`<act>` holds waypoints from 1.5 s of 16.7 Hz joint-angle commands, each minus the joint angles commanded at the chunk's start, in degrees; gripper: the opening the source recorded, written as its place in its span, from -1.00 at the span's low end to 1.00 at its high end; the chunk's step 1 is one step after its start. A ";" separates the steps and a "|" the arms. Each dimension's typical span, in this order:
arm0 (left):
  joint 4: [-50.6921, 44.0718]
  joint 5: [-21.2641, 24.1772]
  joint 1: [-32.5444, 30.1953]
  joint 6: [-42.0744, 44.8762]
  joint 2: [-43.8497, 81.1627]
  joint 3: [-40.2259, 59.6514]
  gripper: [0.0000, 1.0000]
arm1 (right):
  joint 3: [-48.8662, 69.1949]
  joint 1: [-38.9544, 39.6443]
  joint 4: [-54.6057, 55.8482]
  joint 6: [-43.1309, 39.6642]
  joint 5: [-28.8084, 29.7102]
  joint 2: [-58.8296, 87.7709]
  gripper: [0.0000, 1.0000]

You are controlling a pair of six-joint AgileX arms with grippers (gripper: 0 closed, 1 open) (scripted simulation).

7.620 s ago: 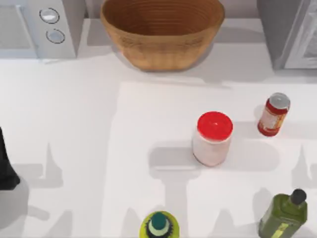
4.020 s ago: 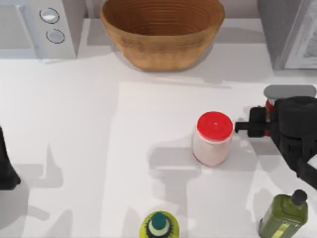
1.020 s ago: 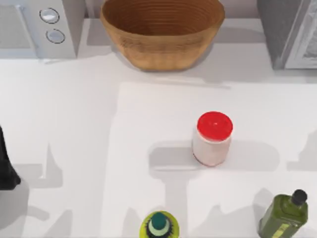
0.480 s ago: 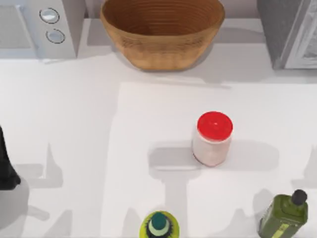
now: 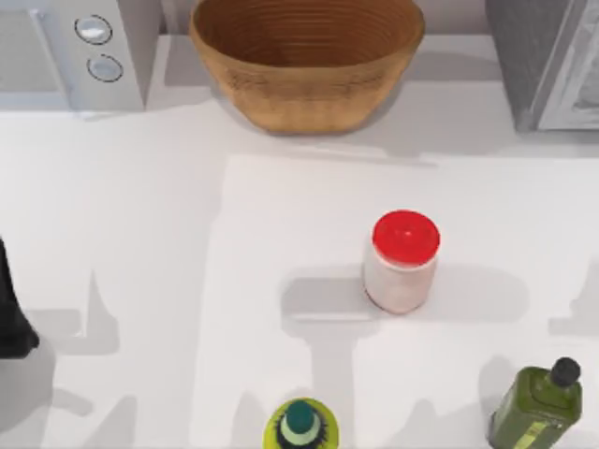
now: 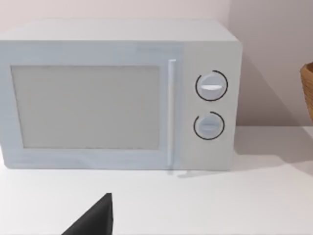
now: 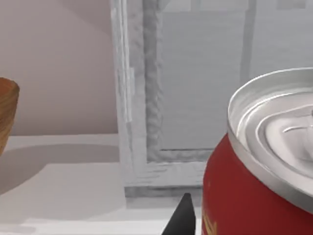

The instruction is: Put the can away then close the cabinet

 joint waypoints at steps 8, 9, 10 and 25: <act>0.00 0.00 0.00 0.00 0.00 0.00 1.00 | 43.56 2.42 -10.39 0.58 6.76 33.52 -1.00; 0.00 0.00 0.00 0.00 0.00 0.00 1.00 | 50.46 2.95 -11.72 0.55 7.45 37.74 -1.00; 0.00 0.00 0.00 0.00 0.00 0.00 1.00 | 56.96 3.54 -13.00 0.51 8.01 41.77 -1.00; 0.00 0.00 0.00 0.00 0.00 0.00 1.00 | 90.14 10.15 -21.42 0.32 8.80 67.91 -1.00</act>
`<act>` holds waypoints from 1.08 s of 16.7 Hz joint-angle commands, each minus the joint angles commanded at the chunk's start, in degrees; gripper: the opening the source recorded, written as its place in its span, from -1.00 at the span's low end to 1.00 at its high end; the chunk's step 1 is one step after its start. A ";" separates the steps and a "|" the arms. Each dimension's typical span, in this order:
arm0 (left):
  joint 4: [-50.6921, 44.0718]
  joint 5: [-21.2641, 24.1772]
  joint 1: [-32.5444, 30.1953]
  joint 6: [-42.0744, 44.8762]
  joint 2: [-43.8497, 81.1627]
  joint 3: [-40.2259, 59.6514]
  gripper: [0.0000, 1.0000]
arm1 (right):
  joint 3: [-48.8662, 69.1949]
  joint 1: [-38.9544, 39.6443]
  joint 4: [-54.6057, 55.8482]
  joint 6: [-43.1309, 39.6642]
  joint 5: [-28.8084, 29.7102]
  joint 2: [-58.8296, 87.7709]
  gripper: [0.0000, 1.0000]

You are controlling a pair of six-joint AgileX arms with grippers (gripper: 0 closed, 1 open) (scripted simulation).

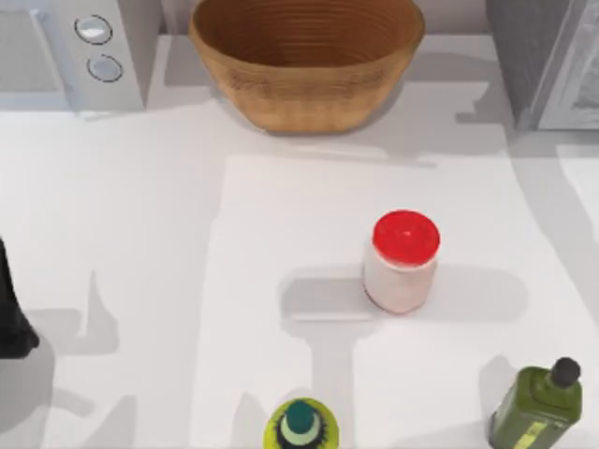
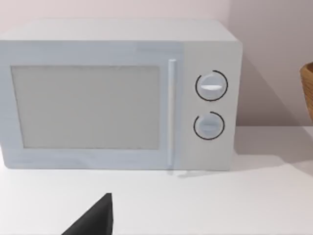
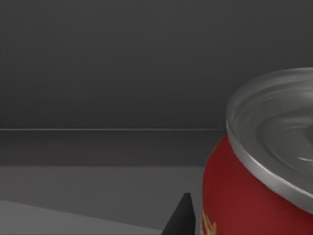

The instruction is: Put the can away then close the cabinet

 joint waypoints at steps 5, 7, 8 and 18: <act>0.00 0.00 0.00 0.00 0.00 0.00 1.00 | 6.47 -1.49 -1.61 0.30 0.38 5.43 -1.00; 0.00 0.00 0.00 0.00 0.00 0.00 1.00 | 13.24 -2.63 -3.35 0.34 0.65 10.87 -1.00; 0.00 0.00 0.00 0.00 0.00 0.00 1.00 | 17.54 -3.21 -4.37 0.34 0.71 14.00 -1.00; 0.00 0.00 0.00 0.00 0.00 0.00 1.00 | 56.10 -4.88 -13.93 0.03 -3.82 41.69 -1.00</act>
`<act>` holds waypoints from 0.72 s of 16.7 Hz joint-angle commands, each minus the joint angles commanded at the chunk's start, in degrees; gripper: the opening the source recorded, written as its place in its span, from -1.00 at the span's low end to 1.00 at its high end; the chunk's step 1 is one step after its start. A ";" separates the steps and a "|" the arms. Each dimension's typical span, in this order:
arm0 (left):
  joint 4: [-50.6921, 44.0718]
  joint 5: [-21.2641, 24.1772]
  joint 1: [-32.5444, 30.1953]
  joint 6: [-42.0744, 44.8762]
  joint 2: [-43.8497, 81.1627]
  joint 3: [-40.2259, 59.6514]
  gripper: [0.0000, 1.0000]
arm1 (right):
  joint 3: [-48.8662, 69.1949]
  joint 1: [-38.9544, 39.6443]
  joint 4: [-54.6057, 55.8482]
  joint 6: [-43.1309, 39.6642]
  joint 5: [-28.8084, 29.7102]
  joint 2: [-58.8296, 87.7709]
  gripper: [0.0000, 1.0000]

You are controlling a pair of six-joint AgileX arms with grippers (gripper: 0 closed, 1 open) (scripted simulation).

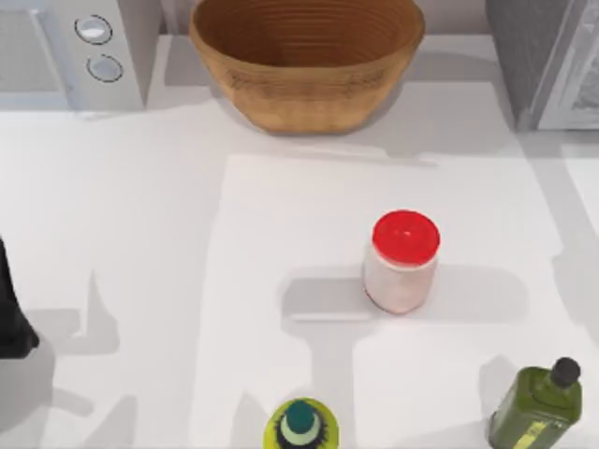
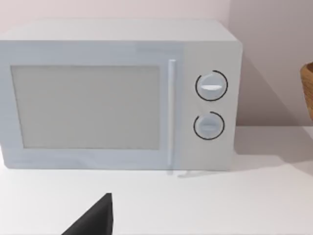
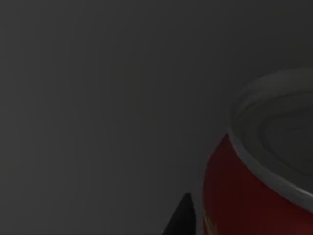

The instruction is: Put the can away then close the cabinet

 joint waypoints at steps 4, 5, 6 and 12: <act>0.00 0.00 0.00 0.00 0.00 0.00 1.00 | 1.61 0.04 -0.51 -0.18 -0.35 1.48 -1.00; 0.00 0.00 0.00 0.00 0.00 0.00 1.00 | 1.61 0.04 -0.51 -0.18 -0.35 1.48 -1.00; 0.00 0.00 0.00 0.00 0.00 0.00 1.00 | 1.61 0.04 -0.51 -0.18 -0.35 1.48 -1.00; 0.00 0.00 0.00 0.00 0.00 0.00 1.00 | 1.61 0.04 -0.51 -0.18 -0.35 1.48 -0.10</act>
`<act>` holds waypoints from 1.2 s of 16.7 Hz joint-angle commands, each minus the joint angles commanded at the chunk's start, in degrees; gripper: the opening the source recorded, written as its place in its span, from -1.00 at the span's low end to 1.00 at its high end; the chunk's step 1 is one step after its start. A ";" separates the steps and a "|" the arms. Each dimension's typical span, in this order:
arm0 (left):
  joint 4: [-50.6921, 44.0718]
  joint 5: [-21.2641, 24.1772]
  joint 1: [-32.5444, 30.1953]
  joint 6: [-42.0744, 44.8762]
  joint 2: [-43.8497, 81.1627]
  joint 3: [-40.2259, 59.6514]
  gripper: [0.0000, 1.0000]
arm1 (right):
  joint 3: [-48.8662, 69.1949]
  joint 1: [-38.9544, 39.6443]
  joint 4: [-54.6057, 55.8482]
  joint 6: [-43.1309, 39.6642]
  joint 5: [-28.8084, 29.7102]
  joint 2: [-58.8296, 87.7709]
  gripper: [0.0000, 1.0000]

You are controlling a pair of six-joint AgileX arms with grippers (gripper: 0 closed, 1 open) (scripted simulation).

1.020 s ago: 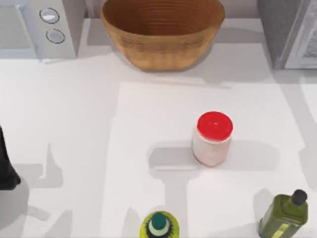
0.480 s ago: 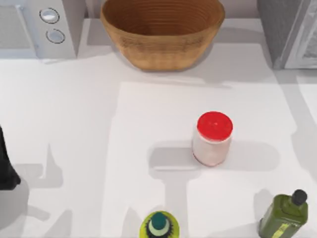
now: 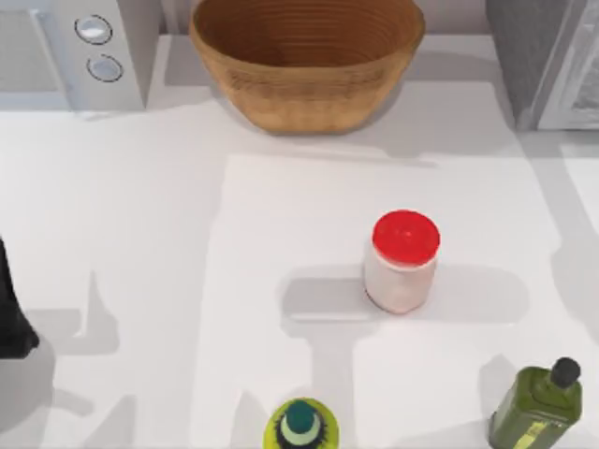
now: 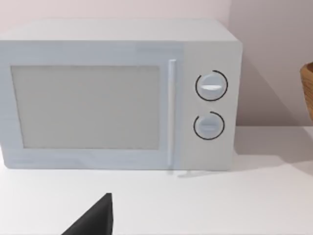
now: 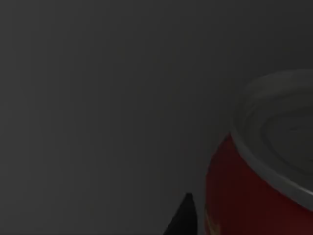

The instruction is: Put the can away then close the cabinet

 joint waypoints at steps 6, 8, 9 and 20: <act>0.00 0.00 0.00 0.00 0.00 0.00 1.00 | 0.00 0.00 0.00 0.00 0.00 0.00 0.81; 0.00 0.00 0.00 0.00 0.00 0.00 1.00 | 0.00 0.00 0.00 0.00 0.00 0.00 1.00; 0.00 0.00 0.00 0.00 0.00 0.00 1.00 | 0.00 0.00 0.00 0.00 0.00 0.00 1.00; 0.00 0.00 0.00 0.00 0.00 0.00 1.00 | -2.71 -0.08 1.10 0.32 -0.97 -2.69 1.00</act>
